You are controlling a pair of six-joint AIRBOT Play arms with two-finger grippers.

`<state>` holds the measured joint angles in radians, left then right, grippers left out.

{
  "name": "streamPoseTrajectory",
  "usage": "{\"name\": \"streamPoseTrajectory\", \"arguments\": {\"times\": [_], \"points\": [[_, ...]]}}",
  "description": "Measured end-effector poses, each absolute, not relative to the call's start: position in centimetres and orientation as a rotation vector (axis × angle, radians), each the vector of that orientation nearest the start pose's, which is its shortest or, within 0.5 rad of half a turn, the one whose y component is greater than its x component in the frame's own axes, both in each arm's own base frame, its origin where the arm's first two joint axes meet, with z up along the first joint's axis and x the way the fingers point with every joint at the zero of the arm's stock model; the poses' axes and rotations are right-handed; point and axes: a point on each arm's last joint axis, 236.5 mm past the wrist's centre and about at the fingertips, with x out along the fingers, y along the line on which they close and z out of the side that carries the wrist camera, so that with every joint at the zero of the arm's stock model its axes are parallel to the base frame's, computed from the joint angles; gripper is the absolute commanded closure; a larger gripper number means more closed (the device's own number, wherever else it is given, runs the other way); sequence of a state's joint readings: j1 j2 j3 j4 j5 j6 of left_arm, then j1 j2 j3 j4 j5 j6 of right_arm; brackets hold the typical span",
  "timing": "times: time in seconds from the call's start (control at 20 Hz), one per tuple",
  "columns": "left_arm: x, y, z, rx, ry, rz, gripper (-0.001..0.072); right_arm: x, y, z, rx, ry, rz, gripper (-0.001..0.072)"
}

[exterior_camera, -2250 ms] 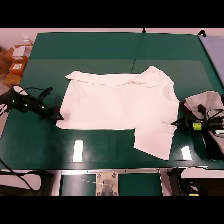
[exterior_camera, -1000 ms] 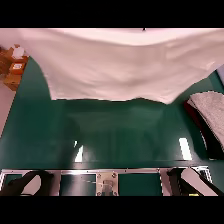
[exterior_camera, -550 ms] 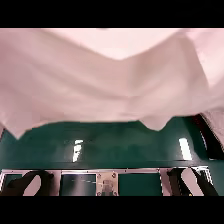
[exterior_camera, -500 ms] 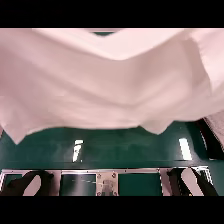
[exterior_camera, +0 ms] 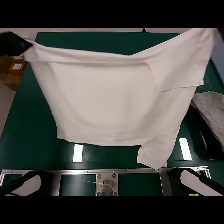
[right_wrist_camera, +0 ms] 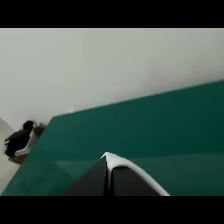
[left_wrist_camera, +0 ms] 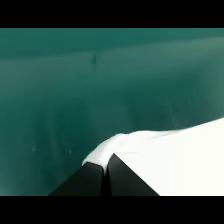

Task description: Fold the shirts.

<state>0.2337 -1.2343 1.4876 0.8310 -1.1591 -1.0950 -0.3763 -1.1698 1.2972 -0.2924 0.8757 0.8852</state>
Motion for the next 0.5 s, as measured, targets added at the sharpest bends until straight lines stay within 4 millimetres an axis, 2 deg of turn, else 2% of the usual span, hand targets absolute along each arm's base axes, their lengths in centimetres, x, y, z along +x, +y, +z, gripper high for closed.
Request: {"name": "streamPoseTrajectory", "arguments": {"times": [0.15, 0.25, 0.3, 0.4, 0.5], "points": [[48.8, -4.1, 11.8, -0.345, 0.821, -0.47, 0.0683, 52.9, 0.3, 17.1, 0.634, 0.431, 0.361, 0.0694], [50.8, -3.8, 6.8, -0.416, 0.873, -0.453, 0.0683, 55.4, 0.0, 11.6, 0.69, 0.503, 0.325, 0.0694], [51.5, -3.6, 4.6, -0.443, 0.897, -0.439, 0.0683, 56.6, -0.3, 9.5, 0.725, 0.523, 0.309, 0.0694], [52.9, -3.0, 1.9, -0.483, 0.9, -0.408, 0.0683, 58.4, -0.9, 6.3, 0.787, 0.553, 0.279, 0.0694], [54.1, -2.4, 0.6, -0.495, 0.884, -0.378, 0.0683, 59.7, -1.7, 5.0, 0.839, 0.556, 0.261, 0.0694]]}}
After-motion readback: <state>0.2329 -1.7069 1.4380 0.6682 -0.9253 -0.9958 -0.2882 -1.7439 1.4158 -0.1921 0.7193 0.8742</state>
